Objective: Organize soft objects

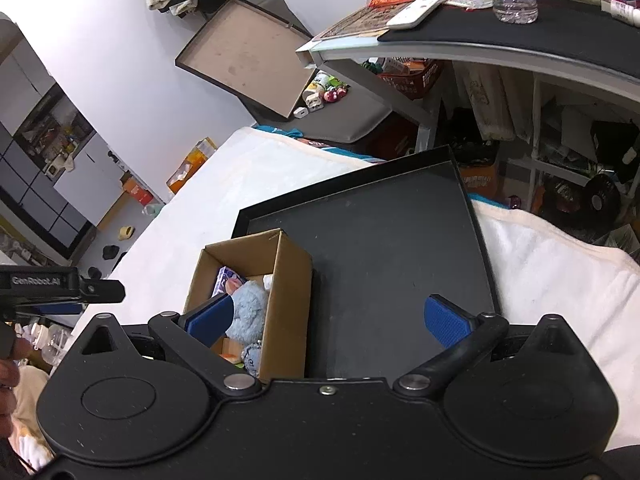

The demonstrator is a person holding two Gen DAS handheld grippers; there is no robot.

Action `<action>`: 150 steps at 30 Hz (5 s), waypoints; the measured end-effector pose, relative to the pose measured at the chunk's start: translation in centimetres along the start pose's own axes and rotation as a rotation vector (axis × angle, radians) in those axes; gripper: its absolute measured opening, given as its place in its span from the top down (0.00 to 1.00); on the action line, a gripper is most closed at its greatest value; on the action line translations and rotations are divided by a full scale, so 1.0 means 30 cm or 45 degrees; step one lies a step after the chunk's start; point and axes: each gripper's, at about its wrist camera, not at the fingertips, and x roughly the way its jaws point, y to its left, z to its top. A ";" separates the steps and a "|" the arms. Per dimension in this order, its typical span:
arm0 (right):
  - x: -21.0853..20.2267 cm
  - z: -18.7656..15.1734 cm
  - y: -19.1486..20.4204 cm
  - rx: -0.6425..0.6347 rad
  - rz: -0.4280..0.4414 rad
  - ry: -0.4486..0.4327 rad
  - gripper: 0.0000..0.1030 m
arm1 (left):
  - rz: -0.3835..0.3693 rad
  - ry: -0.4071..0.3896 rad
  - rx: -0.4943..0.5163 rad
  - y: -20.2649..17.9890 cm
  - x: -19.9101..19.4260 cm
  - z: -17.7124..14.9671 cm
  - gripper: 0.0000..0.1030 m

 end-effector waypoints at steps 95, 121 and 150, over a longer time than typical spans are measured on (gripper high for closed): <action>-0.434 -0.119 0.172 -0.265 -0.091 -0.054 0.00 | -0.072 -0.141 0.024 -0.039 -0.333 -0.399 0.13; -0.436 -0.125 0.177 -0.282 -0.091 -0.037 0.00 | -0.051 -0.139 0.019 -0.027 -0.330 -0.404 0.13; -0.445 -0.133 0.153 -0.269 -0.105 -0.034 0.00 | -0.041 -0.126 0.055 -0.068 -0.338 -0.402 0.13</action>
